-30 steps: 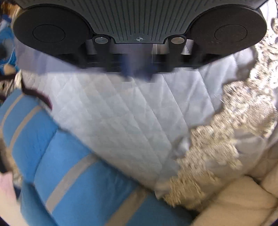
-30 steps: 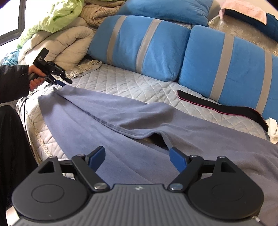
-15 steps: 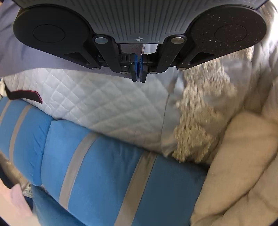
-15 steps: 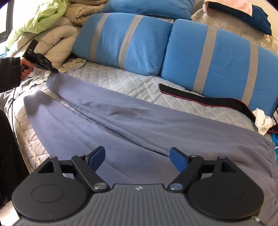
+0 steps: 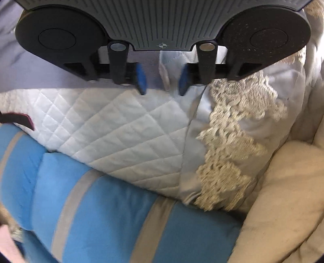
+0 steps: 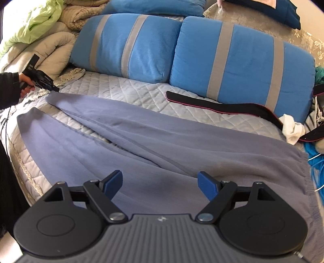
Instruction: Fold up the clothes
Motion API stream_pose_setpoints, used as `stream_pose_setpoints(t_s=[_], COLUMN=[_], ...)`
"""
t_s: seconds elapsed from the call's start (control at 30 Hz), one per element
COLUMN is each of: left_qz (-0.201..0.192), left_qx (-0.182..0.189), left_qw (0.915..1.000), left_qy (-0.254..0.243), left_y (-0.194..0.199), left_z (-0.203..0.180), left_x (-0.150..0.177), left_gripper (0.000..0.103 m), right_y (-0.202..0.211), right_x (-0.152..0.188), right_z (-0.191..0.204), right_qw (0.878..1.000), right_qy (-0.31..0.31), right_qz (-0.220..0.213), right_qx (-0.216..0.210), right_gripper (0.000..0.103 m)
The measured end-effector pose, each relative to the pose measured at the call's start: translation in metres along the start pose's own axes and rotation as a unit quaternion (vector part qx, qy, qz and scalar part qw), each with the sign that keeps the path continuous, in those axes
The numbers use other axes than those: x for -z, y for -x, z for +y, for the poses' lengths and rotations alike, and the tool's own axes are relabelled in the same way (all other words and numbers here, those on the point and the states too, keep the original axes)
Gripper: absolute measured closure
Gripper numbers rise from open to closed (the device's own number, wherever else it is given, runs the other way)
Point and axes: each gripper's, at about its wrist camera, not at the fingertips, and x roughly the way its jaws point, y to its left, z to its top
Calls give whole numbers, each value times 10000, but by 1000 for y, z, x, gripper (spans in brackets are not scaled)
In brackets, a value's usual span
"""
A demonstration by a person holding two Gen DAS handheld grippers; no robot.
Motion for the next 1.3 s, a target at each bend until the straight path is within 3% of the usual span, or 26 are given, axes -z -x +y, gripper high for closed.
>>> stream_pose_setpoints(t_s=[0.07,0.13,0.27,0.37,0.5,0.6,0.67,0.83,0.97,1.13,1.3], left_qz=[-56,-113,-10,101,143,270,436,513,560,685,821], left_qx=[-37,-73,120,311,608,515,488,767,1036,1279,1069], left_qw=[9997,9988,9941,9929,9929,9897,9836,9697,9649,9578,9543], left_qy=[-231,-463,-1081,-1140,-1011,-1306,-1679,-2263,-2346,-2483,-2667], left_y=[2,4,7,5,-7,-27,-40,-52,-51,-49,-50], left_z=[-3,-7,-17,-18,-16,-24,-31,-38,-38,-42,-60], left_x=[2,3,0,-3,-11,-12,-8,7,10,11,13], left_gripper=[44,37,15,14,14,18,26,32,64,72,89], right_y=[0,1,4,5,4,-1,-5,-15,-17,-22,-28], right_x=[1,2,3,3,3,2,1,-1,-2,2,0], right_z=[-4,-10,-27,-39,-44,-45,-49,-73,-88,-115,-145], right_qw=[10000,9999,9978,9938,9929,9934,9925,9815,9862,9878,9900], right_qy=[-13,-112,-602,-984,-1023,-922,-930,-1296,-1135,-1165,-1139], right_qz=[12,-27,-116,-201,-185,-4,91,442,544,641,764], right_qx=[9,-61,-271,-470,-577,-686,-792,-1342,-1077,-807,-316], right_gripper=[9,0,0,0,0,0,0,0,0,0,0])
